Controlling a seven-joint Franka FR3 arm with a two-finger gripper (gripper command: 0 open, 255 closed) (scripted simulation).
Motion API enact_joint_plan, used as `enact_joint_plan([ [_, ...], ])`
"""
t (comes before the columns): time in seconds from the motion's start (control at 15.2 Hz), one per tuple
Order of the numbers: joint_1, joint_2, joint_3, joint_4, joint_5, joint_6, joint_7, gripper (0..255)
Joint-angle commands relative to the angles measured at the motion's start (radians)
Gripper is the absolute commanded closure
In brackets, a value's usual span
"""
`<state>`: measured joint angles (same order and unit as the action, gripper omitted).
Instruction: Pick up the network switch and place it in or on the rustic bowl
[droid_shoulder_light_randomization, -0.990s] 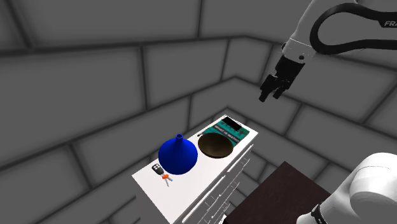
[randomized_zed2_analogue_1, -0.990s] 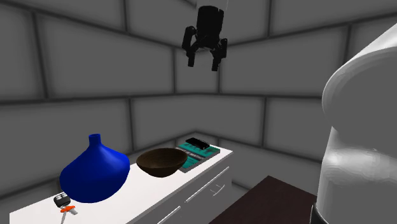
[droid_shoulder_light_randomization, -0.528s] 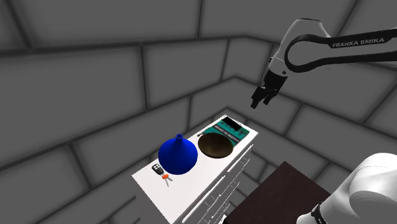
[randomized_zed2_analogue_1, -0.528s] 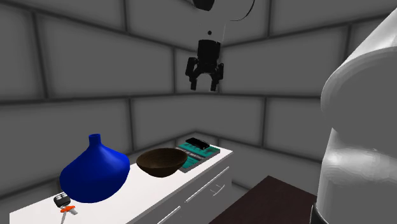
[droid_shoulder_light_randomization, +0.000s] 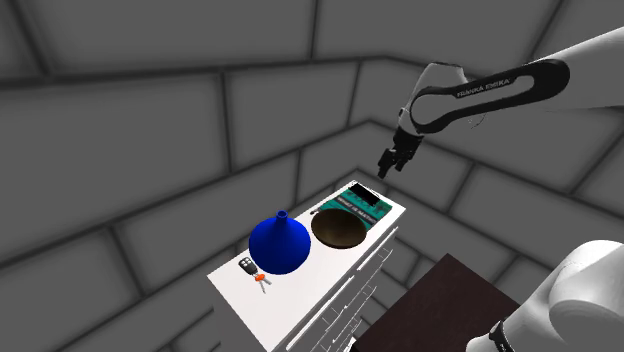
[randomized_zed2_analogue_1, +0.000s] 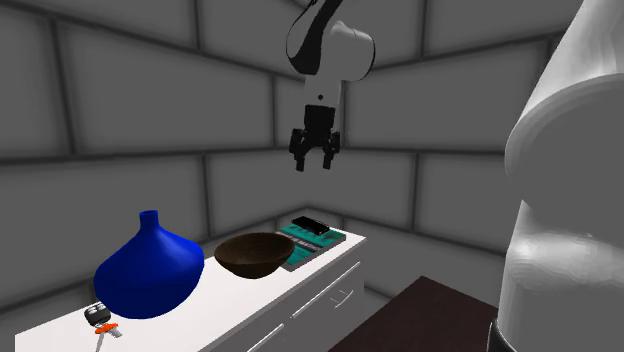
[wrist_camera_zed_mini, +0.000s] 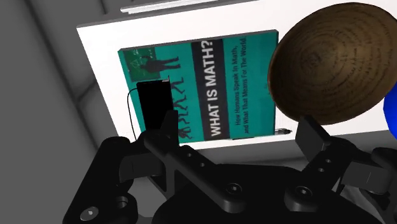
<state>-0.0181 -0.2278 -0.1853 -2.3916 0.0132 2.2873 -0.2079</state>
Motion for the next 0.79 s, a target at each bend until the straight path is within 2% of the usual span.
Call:
enact_joint_plan([
  [0.0, -0.001, 0.077, -0.017, 0.024, 0.011, 0.052, -0.042, 0],
  [0.4, -0.011, 0.316, -0.041, 0.145, 0.075, 0.160, -0.162, 0],
  [0.73, -0.043, 0.515, -0.031, 0.282, 0.132, 0.214, -0.255, 0],
])
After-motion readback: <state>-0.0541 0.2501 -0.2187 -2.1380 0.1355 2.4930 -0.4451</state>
